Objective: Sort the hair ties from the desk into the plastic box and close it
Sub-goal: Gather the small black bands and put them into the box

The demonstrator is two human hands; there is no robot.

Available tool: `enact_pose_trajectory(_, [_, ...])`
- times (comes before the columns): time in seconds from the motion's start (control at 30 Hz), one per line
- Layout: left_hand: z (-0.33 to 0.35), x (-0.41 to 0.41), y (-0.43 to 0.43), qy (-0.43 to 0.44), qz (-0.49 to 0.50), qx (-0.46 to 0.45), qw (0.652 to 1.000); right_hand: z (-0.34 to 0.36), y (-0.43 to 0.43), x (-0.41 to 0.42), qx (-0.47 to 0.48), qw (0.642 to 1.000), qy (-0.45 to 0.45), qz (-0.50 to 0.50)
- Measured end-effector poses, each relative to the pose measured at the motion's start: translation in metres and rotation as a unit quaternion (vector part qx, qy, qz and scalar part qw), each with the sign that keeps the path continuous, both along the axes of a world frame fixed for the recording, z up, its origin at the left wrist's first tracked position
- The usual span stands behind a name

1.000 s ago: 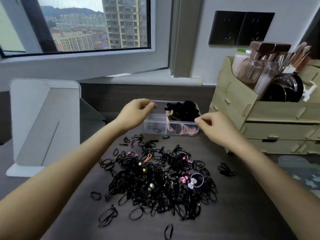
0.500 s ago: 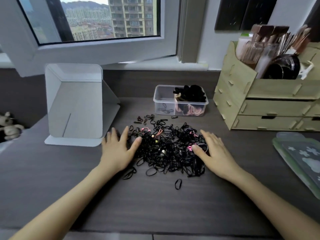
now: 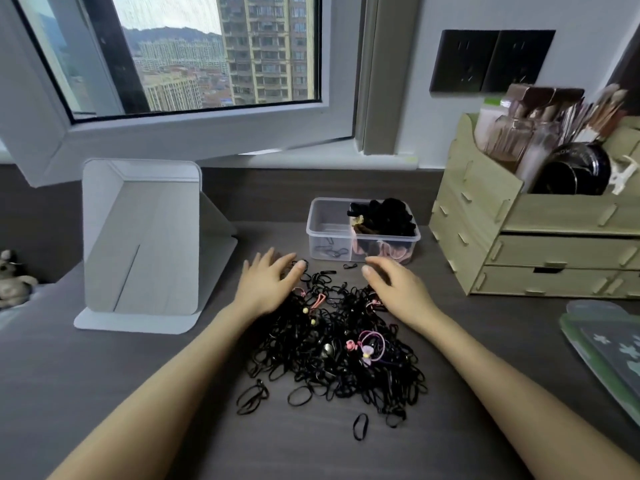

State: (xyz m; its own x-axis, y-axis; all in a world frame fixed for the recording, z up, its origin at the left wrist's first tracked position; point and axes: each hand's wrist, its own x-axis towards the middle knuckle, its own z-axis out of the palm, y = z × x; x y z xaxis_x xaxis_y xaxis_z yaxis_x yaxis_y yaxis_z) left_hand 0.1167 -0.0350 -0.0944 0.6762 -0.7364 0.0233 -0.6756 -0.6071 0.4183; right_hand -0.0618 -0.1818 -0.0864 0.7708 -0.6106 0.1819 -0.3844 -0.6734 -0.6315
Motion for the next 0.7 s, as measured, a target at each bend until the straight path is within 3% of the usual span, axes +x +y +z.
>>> enact_pose_trajectory(0.13, [-0.002,-0.007,-0.019,0.023,-0.089,0.008,0.996,-0.013,0.006,0.019,0.013,0.998,0.041,0.043])
enact_pose_trajectory(0.2, [0.001,-0.023,-0.016,0.076,-0.134,-0.011,0.988,-0.016,0.018,0.019,0.03,0.995,0.03,0.091])
enact_pose_trajectory(0.33, [0.011,-0.045,0.005,0.193,-0.202,-0.048,0.959,-0.001,0.036,-0.006,0.155,0.971,-0.015,0.179])
enact_pose_trajectory(0.47, [0.025,-0.047,0.026,0.296,-0.25,-0.07,0.919,0.024,0.038,-0.037,0.169,0.964,-0.04,0.201])
enact_pose_trajectory(0.57, [0.027,-0.033,0.013,0.252,-0.213,-0.091,0.94,0.031,0.021,-0.031,0.132,0.978,-0.087,0.136])
enact_pose_trajectory(0.7, [0.025,-0.021,-0.027,0.075,-0.071,-0.138,0.985,0.014,-0.004,0.01,0.029,0.997,0.012,0.074])
